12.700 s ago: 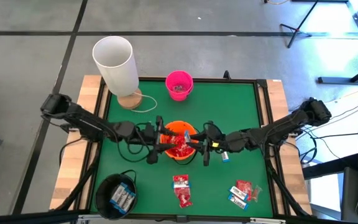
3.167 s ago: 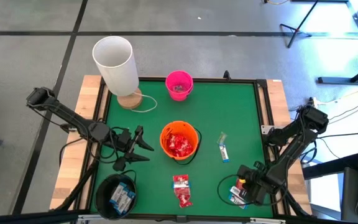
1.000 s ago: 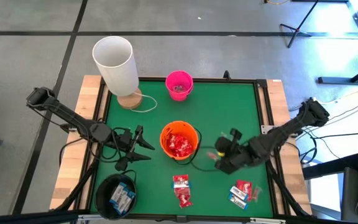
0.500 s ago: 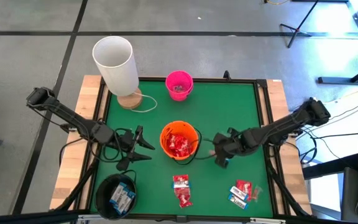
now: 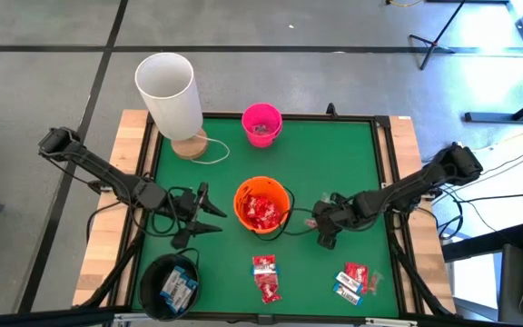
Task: Sort candy
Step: Put the orange gummy into the pink bucket
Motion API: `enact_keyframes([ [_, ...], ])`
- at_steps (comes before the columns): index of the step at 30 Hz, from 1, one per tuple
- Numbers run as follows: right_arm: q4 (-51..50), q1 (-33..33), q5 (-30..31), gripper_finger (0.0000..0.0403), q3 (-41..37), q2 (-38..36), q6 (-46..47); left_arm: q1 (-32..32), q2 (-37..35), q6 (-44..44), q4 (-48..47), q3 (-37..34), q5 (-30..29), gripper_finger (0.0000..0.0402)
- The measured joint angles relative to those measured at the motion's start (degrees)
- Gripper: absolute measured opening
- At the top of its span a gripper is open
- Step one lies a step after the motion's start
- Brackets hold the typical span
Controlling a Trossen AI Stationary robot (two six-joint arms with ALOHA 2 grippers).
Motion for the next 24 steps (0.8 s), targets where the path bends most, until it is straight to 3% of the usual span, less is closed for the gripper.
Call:
enact_keyframes([
  [8,6.05,0.0,0.05,0.0133,-4.64,0.22,0.67,0.0,0.0,-1.35,0.0,0.0,-1.14,0.0184],
  [16,6.04,0.0,0.47,0.0009,-5.45,0.22,3.12,0.0,0.0,-1.54,0.0,0.0,-1.16,0.0184],
  [24,5.45,0.09,0.5,0.0005,-4.88,-0.27,5.79,-0.02,0.0,-2.6,0.0,0.0,-1.16,0.0184],
])
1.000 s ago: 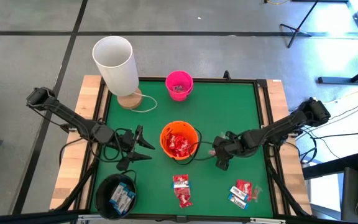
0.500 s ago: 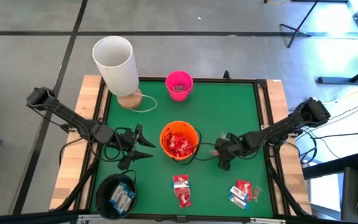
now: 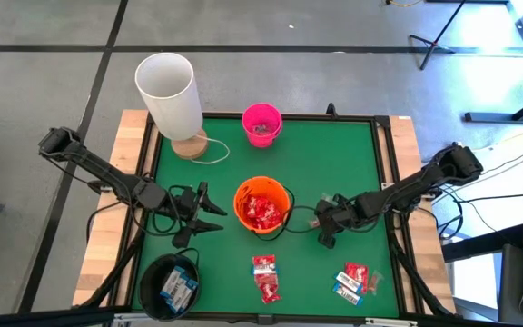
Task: Sort candy
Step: Put the orange gummy into the pink bucket
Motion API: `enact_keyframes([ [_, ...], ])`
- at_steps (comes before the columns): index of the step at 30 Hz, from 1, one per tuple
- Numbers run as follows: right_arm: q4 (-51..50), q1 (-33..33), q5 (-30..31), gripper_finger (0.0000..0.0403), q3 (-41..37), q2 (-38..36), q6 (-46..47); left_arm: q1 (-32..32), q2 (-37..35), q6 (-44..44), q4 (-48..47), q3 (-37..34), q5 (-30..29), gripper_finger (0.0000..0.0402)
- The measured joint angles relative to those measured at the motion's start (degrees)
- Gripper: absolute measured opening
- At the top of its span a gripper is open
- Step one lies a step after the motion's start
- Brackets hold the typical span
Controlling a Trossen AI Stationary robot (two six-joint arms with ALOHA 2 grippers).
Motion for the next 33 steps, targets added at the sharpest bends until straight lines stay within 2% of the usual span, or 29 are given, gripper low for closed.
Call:
enact_keyframes([
  [4,-0.53,0.0,0.76,0.0002,2.45,-2.16,-0.61,-0.02,0.0,-0.02,-0.11,0.0,0.02,0.0184],
  [13,-0.92,0.0,6.78,0.0001,9.14,-11.56,-6.01,-0.02,0.0,-0.43,-0.68,0.0,0.02,0.0184],
  [21,7.59,-0.59,11.12,0.0,10.14,-14.3,-13.36,-0.02,0.0,-0.35,-0.9,0.0,0.0,0.0184],
  [25,14.16,-4.48,14.05,0.0,10.13,-13.61,-17.74,-0.02,0.0,-0.33,-0.9,0.0,-0.01,0.0184],
  [29,23.21,-11.49,17.43,0.0,10.16,-12.32,-21.28,-0.02,0.0,-0.31,-0.88,0.0,-0.26,0.0184],
  [33,30.35,-21.67,14.6,0.0,10.14,-9.95,-23.73,-0.02,0.0,-0.33,-0.9,0.0,-0.32,0.0184],
])
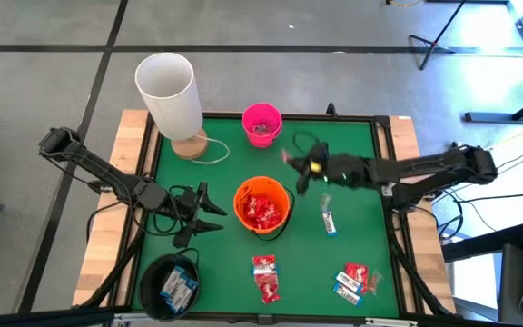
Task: Sort candy
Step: Put the orange gummy into the pink bucket, then put the white chocolate into the black bucket
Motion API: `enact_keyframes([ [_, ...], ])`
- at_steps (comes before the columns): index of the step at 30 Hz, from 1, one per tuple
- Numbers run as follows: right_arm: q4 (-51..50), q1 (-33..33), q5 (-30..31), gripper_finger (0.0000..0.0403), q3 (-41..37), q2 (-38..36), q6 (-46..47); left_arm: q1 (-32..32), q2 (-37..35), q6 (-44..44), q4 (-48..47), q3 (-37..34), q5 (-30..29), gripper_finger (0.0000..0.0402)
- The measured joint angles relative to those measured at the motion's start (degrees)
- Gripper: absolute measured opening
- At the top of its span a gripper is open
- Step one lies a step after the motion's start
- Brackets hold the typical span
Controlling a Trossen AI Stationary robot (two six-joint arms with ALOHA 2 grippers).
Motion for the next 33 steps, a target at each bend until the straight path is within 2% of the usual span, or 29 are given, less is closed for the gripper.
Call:
enact_keyframes([
  [5,8.5,-14.23,-13.46,0.0,0.33,4.65,0.16,0.0,0.0,0.0,-0.19,0.0,0.01,0.0184],
  [11,6.1,-24.69,-21.77,0.0,9.02,13.39,0.46,0.0,0.0,-0.03,-0.25,0.0,-0.03,0.0184],
  [18,-2.49,-29.11,-24.97,0.0001,21.48,24.31,-1.0,0.01,0.0,-1.17,-0.56,0.0,-0.02,0.0184],
  [23,-6.09,-29.87,-25.27,0.0018,25.69,27.83,-1.68,-0.29,0.0,-1.55,-0.85,0.0,0.23,0.0184],
  [33,-6.47,-29.78,-25.75,0.013,26.14,27.02,-3.57,-1.33,0.0,-1.58,-1.25,0.0,-0.01,0.0184],
])
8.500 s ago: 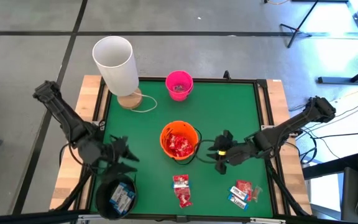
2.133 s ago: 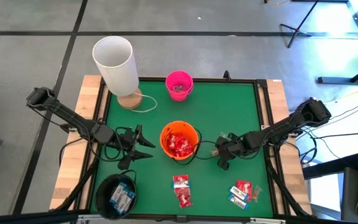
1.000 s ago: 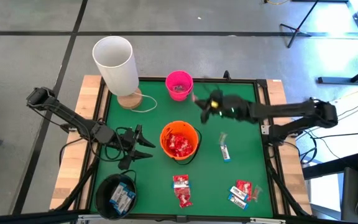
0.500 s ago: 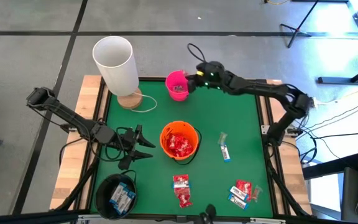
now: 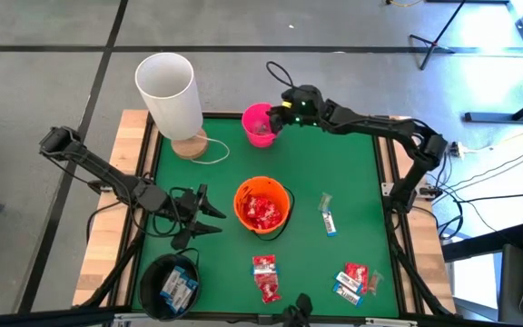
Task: Sort candy
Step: Put the white chocolate into the black bucket
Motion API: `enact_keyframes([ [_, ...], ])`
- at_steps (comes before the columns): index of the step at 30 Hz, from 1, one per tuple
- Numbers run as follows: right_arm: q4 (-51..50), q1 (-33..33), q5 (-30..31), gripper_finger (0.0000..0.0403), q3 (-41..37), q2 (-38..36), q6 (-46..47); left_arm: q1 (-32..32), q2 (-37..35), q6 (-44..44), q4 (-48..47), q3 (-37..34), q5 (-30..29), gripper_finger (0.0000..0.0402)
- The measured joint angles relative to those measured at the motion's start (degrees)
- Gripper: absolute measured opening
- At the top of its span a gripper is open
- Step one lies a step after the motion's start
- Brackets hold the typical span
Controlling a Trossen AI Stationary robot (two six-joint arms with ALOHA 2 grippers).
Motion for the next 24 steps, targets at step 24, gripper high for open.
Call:
enact_keyframes([
  [24,-57.97,62.89,19.88,0.0166,-0.02,-31.8,28.43,0.0,0.0,-0.91,-0.91,0.0,-2.03,0.0184],
])
